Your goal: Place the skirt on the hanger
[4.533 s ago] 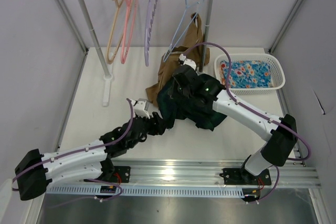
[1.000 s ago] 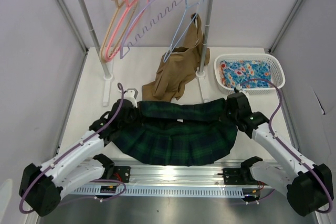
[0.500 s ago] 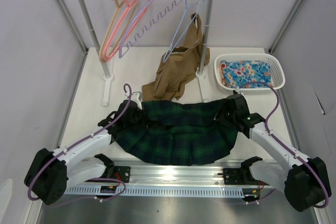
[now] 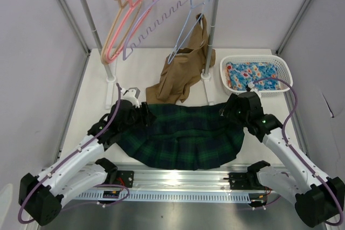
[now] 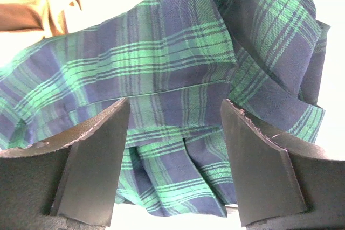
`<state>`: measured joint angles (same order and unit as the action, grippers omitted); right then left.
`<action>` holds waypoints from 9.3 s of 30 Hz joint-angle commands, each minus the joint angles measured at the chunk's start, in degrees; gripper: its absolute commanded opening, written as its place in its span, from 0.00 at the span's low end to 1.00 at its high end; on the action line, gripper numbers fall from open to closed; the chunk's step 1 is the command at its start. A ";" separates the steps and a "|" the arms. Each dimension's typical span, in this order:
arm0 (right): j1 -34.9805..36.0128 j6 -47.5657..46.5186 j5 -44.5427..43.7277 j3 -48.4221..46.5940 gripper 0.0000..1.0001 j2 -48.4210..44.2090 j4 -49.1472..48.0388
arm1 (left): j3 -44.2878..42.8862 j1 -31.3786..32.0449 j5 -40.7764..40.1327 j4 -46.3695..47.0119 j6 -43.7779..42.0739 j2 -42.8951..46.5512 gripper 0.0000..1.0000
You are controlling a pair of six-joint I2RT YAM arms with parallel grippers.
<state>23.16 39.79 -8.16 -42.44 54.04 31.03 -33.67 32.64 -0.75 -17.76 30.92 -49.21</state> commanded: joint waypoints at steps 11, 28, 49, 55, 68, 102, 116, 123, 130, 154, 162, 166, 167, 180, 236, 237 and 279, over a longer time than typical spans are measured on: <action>0.31 -2.00 -0.72 -8.80 0.75 -0.52 1.76 | -17.29 -0.12 15.34 -3.42 -12.36 9.22 0.64; 0.22 -3.40 3.42 -12.49 0.75 3.08 -1.84 | -61.50 -3.63 -1.44 15.30 -35.13 -24.07 0.73; -1.80 -5.60 7.46 -11.62 0.76 5.55 -5.45 | -82.96 -15.86 15.43 9.14 -32.94 -47.55 0.72; -2.76 -6.04 9.31 -11.53 0.75 5.99 -5.89 | -81.20 -17.35 19.73 11.25 -31.36 -48.79 0.71; -4.43 -6.04 10.10 -9.86 0.75 5.90 -6.77 | -80.59 -17.79 19.13 11.43 -31.44 -50.72 0.59; -7.07 -7.45 13.17 -9.86 0.75 6.34 -7.65 | -84.45 -17.26 19.74 9.76 -32.06 -51.95 0.00; -7.43 -7.80 13.88 -9.86 0.75 6.43 -8.00 | -93.16 -17.09 17.54 6.51 -31.44 -51.87 0.00; -7.51 -7.80 14.23 -9.95 0.74 6.34 -8.09 | -90.52 -16.74 18.07 3.26 -31.36 -49.93 0.00; -7.60 -8.24 14.14 -9.77 0.75 5.64 -7.30 | -83.94 -16.21 16.76 3.26 -32.59 -44.58 0.00; -7.78 -8.76 14.93 -10.56 0.74 7.83 -7.30 | -74.07 -15.24 16.13 1.41 -33.82 -36.30 0.00; -7.86 -9.38 14.32 -10.04 0.74 8.36 -6.94 | -91.30 -16.38 17.19 -3.42 -33.12 -50.25 0.00; -8.04 -9.91 14.23 -9.86 0.74 8.10 -7.03 | -97.18 -18.84 19.73 -3.25 -31.36 -55.54 0.00; -8.21 -10.26 14.23 -9.86 0.74 8.01 -6.86 | -97.63 -19.19 20.35 -2.90 -29.53 -56.34 0.00; -8.92 -10.52 14.31 -8.28 0.74 6.16 -6.85 | -97.20 -22.01 28.70 1.41 -25.73 -57.41 0.00; -9.01 -13.25 17.22 -6.35 0.68 9.33 -5.63 | -26.98 -11.37 5.48 -17.56 -16.24 11.22 0.00; -8.92 -13.25 17.13 -6.26 0.67 9.41 -5.63 | -26.54 -11.29 7.07 -18.44 -16.33 12.29 0.00; -3.03 -6.83 3.24 3.76 0.42 -3.41 3.78 | -12.74 11.21 23.53 -7.92 -15.71 10.37 0.00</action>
<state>19.73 31.51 -2.83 -39.22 52.45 34.70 -46.59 41.56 28.86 -33.47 13.85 -37.52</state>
